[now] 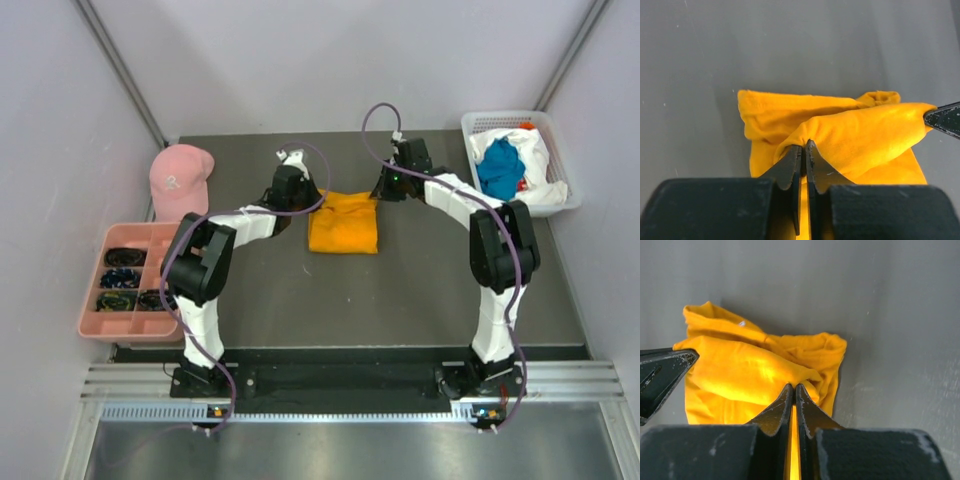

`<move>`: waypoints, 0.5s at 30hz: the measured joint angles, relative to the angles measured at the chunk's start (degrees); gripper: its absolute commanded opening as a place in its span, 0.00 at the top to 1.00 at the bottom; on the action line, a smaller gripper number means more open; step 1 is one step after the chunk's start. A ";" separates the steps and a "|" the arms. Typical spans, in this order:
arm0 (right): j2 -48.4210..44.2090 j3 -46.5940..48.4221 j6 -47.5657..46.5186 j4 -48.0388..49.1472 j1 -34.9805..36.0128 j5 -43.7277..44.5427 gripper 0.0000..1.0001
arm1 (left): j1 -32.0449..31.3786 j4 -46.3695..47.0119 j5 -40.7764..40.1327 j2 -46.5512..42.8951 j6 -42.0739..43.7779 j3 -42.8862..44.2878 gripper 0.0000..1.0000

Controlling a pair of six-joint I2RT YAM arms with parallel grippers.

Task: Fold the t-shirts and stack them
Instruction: Fold the long partially folded tshirt into a neat square

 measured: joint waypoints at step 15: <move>4.59 4.26 -1.11 1.03 -4.33 2.78 0.29 | 5.29 0.17 -2.71 4.28 1.49 6.10 0.01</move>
